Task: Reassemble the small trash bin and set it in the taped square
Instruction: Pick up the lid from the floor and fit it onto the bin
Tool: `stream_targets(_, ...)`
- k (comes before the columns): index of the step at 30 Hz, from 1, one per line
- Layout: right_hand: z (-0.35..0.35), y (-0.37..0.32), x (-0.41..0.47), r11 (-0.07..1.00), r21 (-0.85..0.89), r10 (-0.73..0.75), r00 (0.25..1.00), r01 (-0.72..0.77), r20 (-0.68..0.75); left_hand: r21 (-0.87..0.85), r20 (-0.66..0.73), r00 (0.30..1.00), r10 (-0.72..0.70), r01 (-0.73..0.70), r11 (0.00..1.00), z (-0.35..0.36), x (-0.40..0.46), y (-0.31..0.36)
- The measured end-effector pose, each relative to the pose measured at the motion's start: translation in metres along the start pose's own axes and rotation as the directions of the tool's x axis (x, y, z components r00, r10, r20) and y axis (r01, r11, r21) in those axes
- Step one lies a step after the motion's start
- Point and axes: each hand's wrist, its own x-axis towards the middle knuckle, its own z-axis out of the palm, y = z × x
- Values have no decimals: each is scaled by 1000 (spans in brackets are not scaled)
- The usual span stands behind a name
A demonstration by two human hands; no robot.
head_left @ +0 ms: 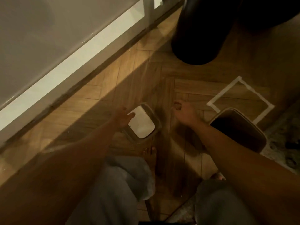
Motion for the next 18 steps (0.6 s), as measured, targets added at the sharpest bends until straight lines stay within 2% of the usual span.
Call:
stream_targets(5,69,7,47,998,16,52,984,-55,170,-33,17,993,-119,119,992,-3,22,-40)
stream_targets(8,102,15,66,997,8,67,970,-71,234,-113,32,981,-191,193,975,2,31,-59)
stream_targets(12,139,13,85,996,40,67,974,-78,215,-86,3,987,-161,160,983,6,42,-80)
stream_targets(14,153,12,88,992,96,64,972,-88,225,-91,31,984,-174,176,980,7,45,-85)
stream_targets(18,167,18,85,986,144,41,963,-81,267,-23,60,992,-116,117,993,8,48,-89)
